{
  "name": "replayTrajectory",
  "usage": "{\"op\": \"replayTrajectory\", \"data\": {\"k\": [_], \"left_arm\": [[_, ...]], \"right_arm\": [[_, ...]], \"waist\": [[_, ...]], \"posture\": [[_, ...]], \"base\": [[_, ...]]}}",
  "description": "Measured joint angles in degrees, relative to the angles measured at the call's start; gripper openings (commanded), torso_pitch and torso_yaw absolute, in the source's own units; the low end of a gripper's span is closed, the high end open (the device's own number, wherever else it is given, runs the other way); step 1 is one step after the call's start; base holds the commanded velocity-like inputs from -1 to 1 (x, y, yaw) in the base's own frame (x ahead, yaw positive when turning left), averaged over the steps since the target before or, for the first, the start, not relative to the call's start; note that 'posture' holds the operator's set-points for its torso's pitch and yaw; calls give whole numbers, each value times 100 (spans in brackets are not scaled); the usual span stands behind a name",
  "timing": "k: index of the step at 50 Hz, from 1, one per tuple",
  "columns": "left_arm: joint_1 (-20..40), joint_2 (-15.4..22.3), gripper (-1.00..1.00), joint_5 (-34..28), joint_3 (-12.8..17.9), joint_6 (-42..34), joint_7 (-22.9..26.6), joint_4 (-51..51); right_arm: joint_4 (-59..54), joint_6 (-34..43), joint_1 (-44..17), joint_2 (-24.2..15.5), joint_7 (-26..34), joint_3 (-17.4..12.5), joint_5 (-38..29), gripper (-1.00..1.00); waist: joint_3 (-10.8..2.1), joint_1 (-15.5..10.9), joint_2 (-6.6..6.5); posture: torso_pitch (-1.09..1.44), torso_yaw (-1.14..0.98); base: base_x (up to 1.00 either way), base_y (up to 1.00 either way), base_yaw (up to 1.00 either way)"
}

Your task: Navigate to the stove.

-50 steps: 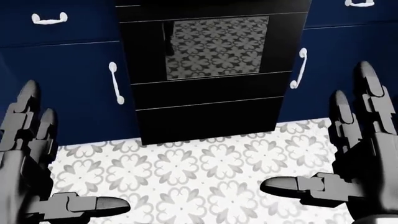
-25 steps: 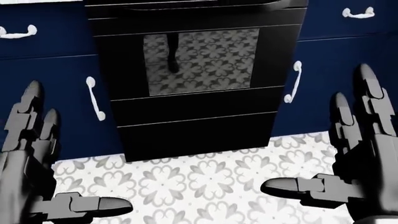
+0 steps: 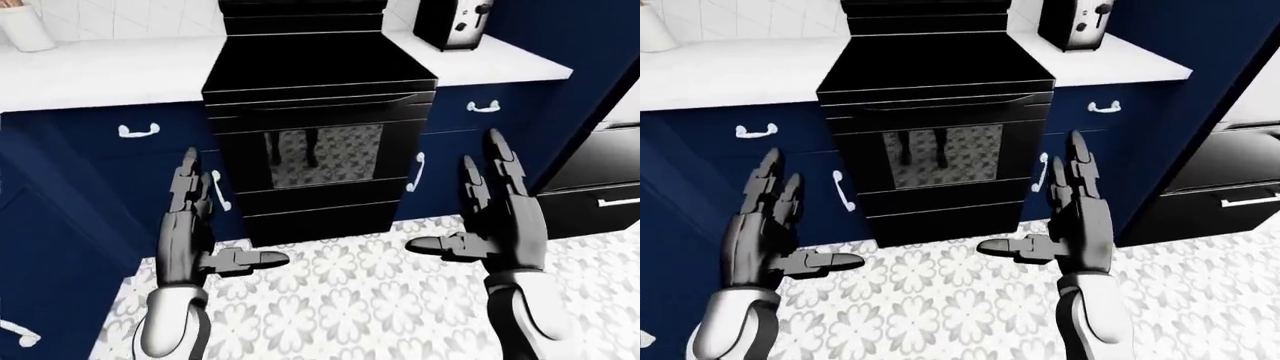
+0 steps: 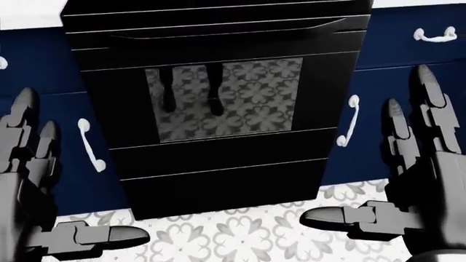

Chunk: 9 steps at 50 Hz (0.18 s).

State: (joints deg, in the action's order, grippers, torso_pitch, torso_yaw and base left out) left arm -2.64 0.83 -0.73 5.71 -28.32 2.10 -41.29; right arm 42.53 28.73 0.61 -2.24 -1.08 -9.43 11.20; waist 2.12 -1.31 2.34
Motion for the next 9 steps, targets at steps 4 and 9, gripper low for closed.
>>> {"op": "replayTrajectory", "data": {"k": [4,9], "left_arm": [[-51,12,100,34,-64,-82,54,118],[-15,22,100,10,-12,-104,23,-121]], "right_arm": [[-122,141,63,8,-62,-85,-40,100],[108,134,-2,-9,-66,-57,-39,100]], "waist": [[55,137,68],[4,176,-176]], "posture": [[0,0],[0,0]], "base": [[35,0,0],[22,0,0]]}}
